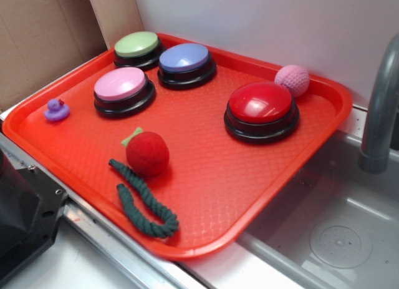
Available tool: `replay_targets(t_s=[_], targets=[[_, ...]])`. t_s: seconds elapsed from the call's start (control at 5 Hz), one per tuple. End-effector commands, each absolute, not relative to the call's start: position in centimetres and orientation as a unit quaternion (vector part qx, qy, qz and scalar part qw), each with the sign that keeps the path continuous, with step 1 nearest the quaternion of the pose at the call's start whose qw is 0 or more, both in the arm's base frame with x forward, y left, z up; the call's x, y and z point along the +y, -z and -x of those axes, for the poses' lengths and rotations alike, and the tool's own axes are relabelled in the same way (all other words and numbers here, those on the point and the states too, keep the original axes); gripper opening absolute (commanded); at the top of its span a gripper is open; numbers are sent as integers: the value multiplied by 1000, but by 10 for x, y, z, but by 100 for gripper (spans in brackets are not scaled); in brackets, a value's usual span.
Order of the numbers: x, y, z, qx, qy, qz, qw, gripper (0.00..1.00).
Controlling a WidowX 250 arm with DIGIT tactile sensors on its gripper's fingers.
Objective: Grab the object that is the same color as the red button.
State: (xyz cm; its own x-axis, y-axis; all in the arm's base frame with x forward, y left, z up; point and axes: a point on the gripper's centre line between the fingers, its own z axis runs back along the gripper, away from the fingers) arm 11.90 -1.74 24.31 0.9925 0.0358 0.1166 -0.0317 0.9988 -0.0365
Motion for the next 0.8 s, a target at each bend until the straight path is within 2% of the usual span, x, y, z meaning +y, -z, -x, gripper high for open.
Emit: replay_targets(t_s=[0.0,0.2,0.4,0.6], targets=[[-17,-243,-119,-59,-17,17,998,100],[-42,-204,-152,4,-48,5,999,100],[-52,-169,-170,35,-123,7,992,100],[-59,-129,-183,4,-217,26,976,100]])
